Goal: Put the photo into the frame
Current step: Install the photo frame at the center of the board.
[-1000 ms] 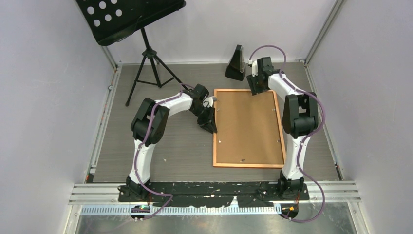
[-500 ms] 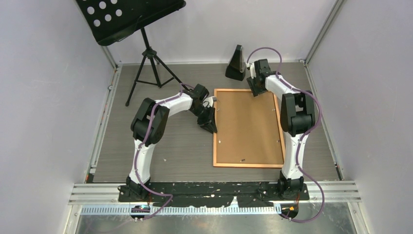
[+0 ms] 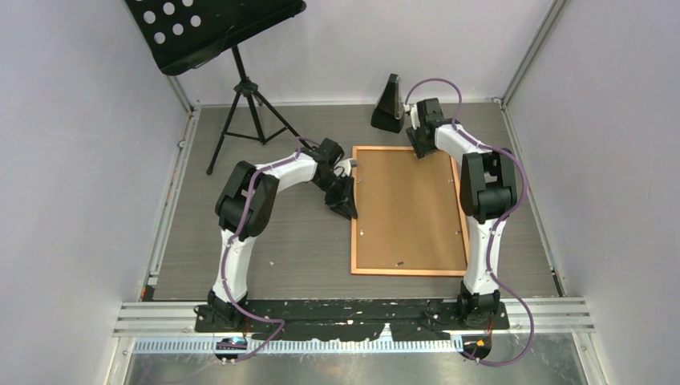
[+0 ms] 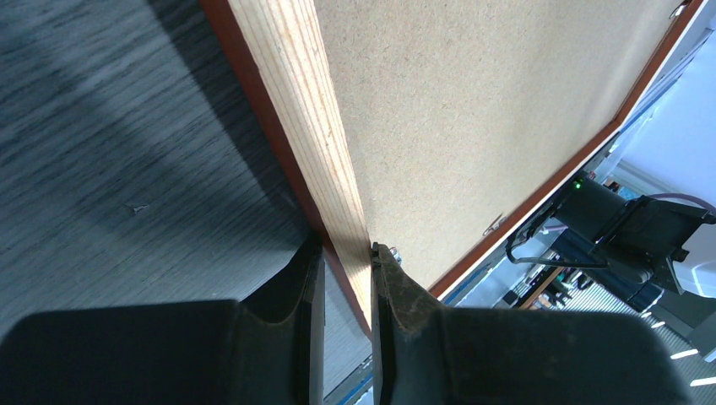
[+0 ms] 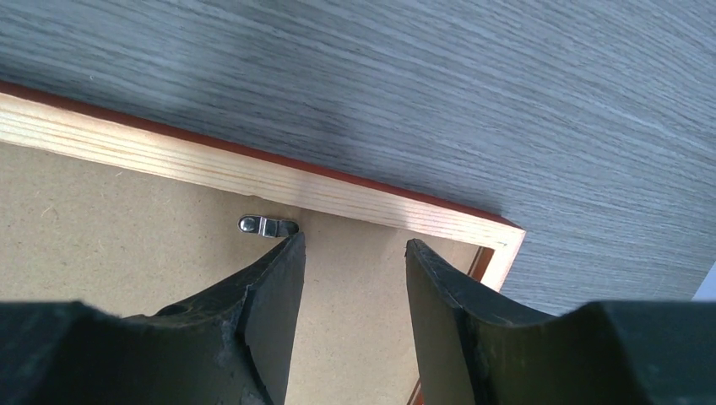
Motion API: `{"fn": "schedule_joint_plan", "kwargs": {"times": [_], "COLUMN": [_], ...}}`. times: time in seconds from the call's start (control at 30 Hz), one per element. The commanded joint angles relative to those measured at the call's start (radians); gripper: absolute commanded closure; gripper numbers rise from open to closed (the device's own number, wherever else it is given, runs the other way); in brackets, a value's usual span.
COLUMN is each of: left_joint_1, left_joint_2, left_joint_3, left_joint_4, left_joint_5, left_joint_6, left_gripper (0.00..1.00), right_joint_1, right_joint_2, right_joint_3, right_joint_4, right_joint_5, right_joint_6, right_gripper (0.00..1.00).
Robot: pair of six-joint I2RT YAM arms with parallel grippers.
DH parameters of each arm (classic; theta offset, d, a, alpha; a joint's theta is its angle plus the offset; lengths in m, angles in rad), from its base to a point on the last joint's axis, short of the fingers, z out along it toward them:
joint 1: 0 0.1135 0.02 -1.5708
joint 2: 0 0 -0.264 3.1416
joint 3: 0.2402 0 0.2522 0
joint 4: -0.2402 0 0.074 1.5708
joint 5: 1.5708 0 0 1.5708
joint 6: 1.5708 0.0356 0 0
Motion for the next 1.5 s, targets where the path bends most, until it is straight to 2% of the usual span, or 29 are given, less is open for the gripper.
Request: {"fn": "schedule_joint_plan", "kwargs": {"times": [0.0, 1.47], "left_joint_1": [-0.014, -0.014], "left_joint_2": [0.045, 0.057], "left_joint_3": [-0.009, -0.002], "left_joint_4": [-0.036, -0.042], "left_joint_5": [0.002, 0.016], "left_joint_6": [0.049, 0.049], "left_gripper": [1.00, 1.00], "right_joint_1": [0.010, 0.052], "right_joint_2": [0.024, 0.071], "right_joint_3": [0.029, 0.100], "right_joint_4": [0.034, 0.023], "right_joint_5": [0.020, -0.090], "right_joint_6": [-0.001, 0.030], "right_gripper": [0.47, 0.47]}}
